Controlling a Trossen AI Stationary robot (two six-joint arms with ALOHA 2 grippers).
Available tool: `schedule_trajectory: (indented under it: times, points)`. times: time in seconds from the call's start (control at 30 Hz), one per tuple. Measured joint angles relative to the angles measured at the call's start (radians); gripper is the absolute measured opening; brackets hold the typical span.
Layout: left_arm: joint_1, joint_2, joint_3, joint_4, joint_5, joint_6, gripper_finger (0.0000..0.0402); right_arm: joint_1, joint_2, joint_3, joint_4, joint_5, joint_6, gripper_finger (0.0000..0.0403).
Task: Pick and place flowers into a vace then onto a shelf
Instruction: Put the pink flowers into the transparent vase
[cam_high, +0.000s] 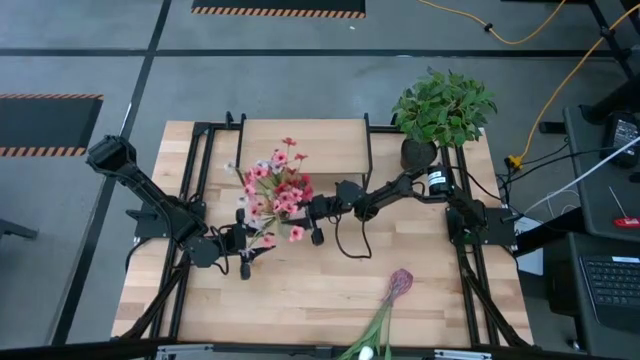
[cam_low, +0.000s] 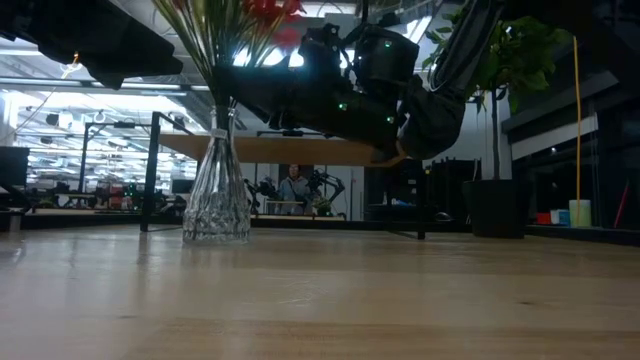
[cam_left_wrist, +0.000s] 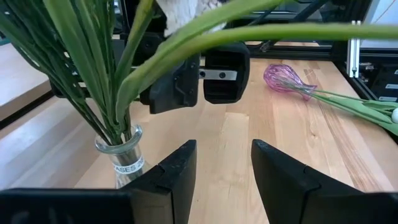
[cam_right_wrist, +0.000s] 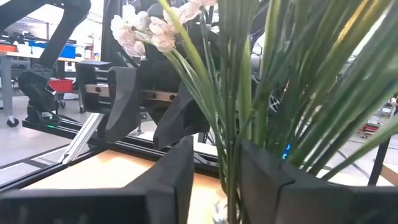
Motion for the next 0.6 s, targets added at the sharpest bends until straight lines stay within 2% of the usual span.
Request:
schedule_trajectory:
  times: [0.23, 0.6]
  points:
    - [0.000, 0.000, 0.000, 0.000, 0.000, 0.000, 0.0147, 0.000, 0.000, 0.000, 0.000, 0.000, -0.002, 0.0154]
    - [0.000, 0.000, 0.000, 0.000, 0.000, 0.000, 0.0147, 0.000, -0.001, 0.000, 0.001, 0.030, -0.051, 0.0161]
